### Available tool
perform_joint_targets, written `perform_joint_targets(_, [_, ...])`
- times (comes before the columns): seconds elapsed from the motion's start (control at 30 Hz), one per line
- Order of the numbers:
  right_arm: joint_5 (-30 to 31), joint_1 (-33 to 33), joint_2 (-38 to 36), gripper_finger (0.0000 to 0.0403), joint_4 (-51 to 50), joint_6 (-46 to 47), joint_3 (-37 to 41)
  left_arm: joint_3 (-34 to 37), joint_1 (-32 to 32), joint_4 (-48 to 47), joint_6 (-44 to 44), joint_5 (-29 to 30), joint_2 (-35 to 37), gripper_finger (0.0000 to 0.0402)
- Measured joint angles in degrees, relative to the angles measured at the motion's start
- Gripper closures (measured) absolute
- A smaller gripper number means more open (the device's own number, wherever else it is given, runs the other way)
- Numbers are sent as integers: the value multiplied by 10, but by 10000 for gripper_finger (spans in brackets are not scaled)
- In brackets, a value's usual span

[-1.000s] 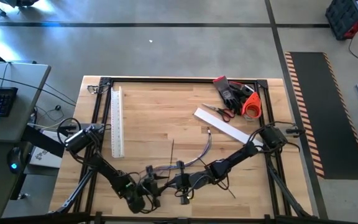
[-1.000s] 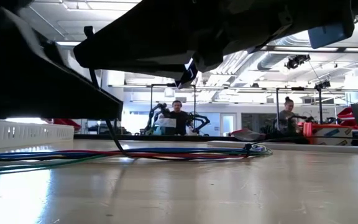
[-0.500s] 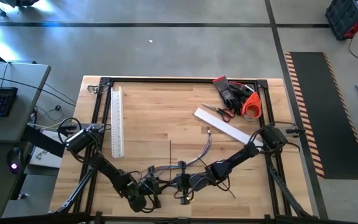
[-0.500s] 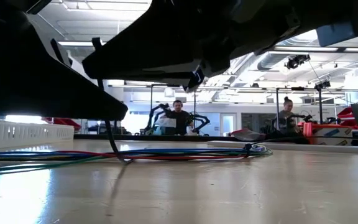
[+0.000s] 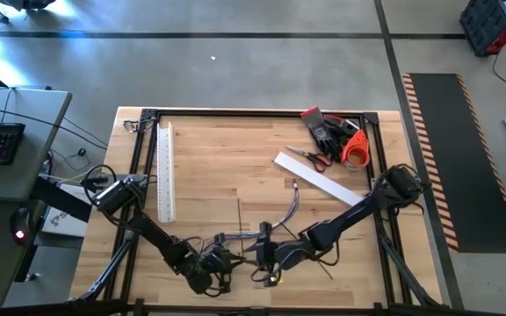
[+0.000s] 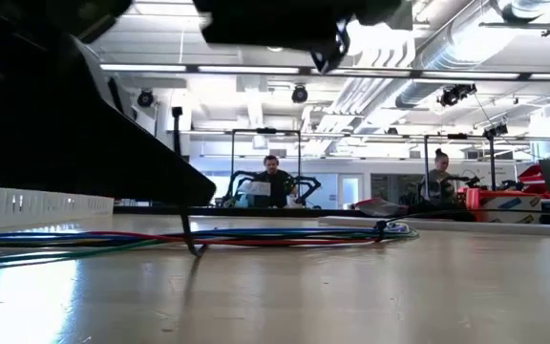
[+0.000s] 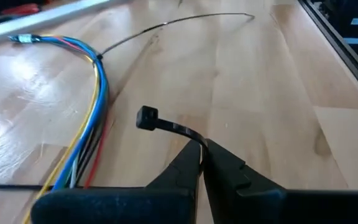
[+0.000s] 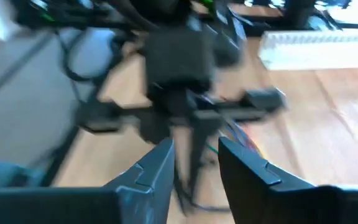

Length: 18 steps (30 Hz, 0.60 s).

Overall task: Ziptie cables
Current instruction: Wrap the zip tie on the cable

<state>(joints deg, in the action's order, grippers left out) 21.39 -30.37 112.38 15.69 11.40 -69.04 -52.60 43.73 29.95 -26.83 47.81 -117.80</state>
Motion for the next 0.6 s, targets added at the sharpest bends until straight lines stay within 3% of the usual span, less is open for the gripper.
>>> perform_joint_targets(0.13, [-43,21,11,334,12,39,0,0,-12,-1,0,-40,0,402])
perform_joint_targets(0.33, [-76,58,36,397,4,113,0,0,-18,-2,8,-53,0,402])
perform_joint_targets(0.6, [-181,75,50,397,1,142,1,0,-17,-8,5,-53,0,402])
